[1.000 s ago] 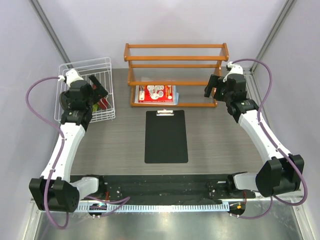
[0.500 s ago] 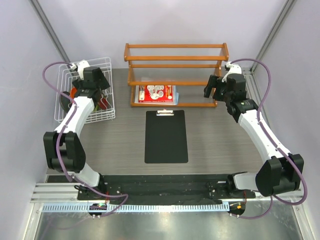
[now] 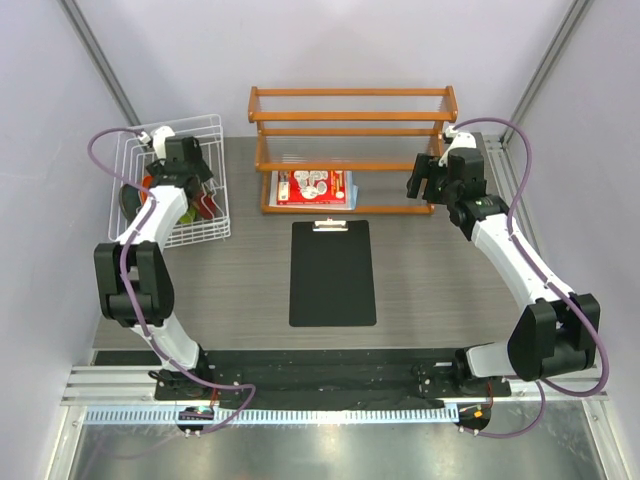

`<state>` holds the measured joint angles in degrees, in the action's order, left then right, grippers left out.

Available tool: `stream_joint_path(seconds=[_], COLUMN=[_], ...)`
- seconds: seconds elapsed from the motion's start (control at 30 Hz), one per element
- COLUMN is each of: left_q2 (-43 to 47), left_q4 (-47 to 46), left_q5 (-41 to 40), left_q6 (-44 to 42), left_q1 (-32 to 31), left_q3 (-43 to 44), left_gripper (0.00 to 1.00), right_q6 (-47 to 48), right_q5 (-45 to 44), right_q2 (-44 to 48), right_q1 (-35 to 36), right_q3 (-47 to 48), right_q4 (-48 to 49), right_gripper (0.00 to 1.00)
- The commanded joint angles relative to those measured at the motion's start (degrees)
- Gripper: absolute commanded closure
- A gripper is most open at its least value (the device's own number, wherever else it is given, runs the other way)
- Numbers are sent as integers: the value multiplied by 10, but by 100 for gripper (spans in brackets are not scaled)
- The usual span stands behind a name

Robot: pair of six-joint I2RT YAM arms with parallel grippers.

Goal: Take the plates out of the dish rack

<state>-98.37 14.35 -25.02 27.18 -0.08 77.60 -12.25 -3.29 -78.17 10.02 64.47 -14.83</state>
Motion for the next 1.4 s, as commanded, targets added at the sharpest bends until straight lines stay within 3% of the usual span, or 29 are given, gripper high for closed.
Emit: stream_joint_path(seconds=[0.0, 0.17, 0.47, 0.63, 0.87, 1.03, 1.37], left_q2=[-5, -18, -25, -20, 44, 89, 207], left_q4=[-33, -38, -46, -44, -55, -3, 60], left_q5=[15, 30, 43, 41, 46, 52, 98], left_q6=[22, 35, 39, 38, -8, -40, -24], left_q1=[23, 29, 32, 32, 31, 30, 30], left_q3=[-10, -21, -36, -39, -48, -1, 5], left_gripper=[25, 44, 66, 100, 100, 100, 100], right_q6=[8, 8, 7, 6, 4, -1, -23], right_q5=[0, -1, 2, 3, 9, 26, 134], right_q2=[-3, -4, -2, -1, -6, -9, 4], right_q1=[1, 2, 2, 2, 2, 2, 3], right_q3=[5, 4, 3, 5, 7, 13, 15], right_q4=[20, 19, 16, 13, 8, 2, 3], right_gripper=[17, 18, 18, 18, 18, 18, 19])
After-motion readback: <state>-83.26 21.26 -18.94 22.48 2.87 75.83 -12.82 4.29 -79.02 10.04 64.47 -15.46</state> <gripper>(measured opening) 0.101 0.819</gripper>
